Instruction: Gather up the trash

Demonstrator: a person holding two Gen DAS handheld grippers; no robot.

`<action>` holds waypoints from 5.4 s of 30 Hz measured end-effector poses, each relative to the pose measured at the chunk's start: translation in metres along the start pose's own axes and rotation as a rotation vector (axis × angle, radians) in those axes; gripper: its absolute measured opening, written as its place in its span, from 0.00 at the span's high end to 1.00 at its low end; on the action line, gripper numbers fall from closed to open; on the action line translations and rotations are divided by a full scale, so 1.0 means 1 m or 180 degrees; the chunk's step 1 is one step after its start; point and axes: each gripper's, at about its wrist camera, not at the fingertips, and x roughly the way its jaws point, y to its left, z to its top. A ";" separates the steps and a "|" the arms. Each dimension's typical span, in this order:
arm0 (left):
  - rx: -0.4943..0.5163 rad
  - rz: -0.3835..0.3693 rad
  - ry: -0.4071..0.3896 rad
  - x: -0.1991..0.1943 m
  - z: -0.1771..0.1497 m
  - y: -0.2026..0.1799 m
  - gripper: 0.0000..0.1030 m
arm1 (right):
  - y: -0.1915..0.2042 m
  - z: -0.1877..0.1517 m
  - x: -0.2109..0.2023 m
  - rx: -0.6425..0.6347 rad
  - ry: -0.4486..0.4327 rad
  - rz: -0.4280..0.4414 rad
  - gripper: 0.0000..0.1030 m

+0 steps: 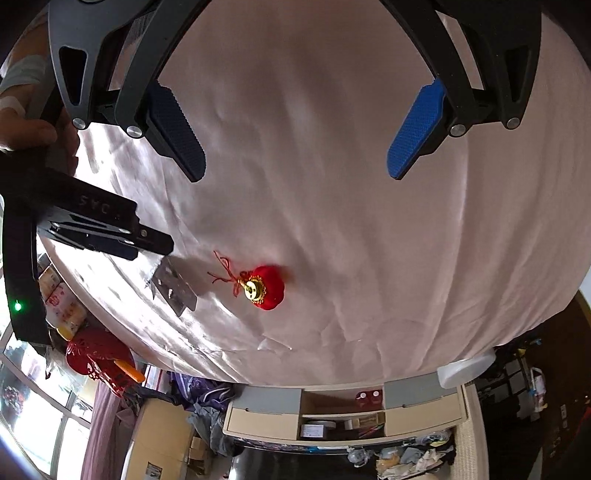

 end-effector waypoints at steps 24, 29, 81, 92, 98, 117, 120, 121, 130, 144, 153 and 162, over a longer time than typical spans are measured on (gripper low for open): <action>0.0127 -0.0067 -0.0051 0.081 0.080 -0.017 0.45 | -0.026 0.030 0.017 -0.0058 -0.0074 -0.0068 0.64; 0.0150 -0.0076 -0.0008 0.076 0.078 -0.017 0.70 | -0.027 0.024 0.006 -0.0074 -0.0094 -0.0057 0.64; -0.0396 -0.0237 0.0372 -0.061 -0.237 -0.063 0.70 | 0.027 -0.226 -0.106 -0.0250 0.0322 0.0285 0.64; -0.0418 -0.0316 0.0572 -0.042 -0.242 -0.052 0.70 | 0.027 -0.227 -0.076 -0.0137 0.0523 0.0213 0.61; -0.0447 -0.0287 0.0555 -0.043 -0.242 -0.048 0.54 | 0.017 -0.224 -0.077 -0.0053 0.0503 0.0203 0.44; -0.0406 0.0126 -0.0160 -0.123 -0.215 -0.039 0.08 | 0.006 -0.209 -0.132 0.0013 0.0031 0.0086 0.03; -0.0398 0.0177 -0.0408 -0.148 -0.206 -0.034 0.08 | 0.010 -0.204 -0.152 -0.0061 -0.0206 0.0018 0.03; -0.0395 0.0201 -0.0485 -0.156 -0.203 -0.033 0.08 | 0.012 -0.203 -0.158 -0.0066 -0.0273 -0.0008 0.03; -0.0409 0.0323 -0.1152 -0.200 -0.208 -0.027 0.08 | 0.005 -0.202 -0.208 0.0163 -0.1108 -0.0058 0.03; -0.0046 0.0781 -0.1598 -0.214 -0.221 -0.038 0.08 | -0.008 -0.214 -0.240 0.0124 -0.1622 -0.0438 0.03; -0.0045 0.0698 -0.1675 -0.215 -0.226 -0.035 0.08 | -0.003 -0.220 -0.236 0.0080 -0.1613 -0.0501 0.03; 0.0000 0.0706 -0.1667 -0.214 -0.228 -0.035 0.08 | 0.003 -0.230 -0.245 0.0023 -0.1740 -0.0464 0.03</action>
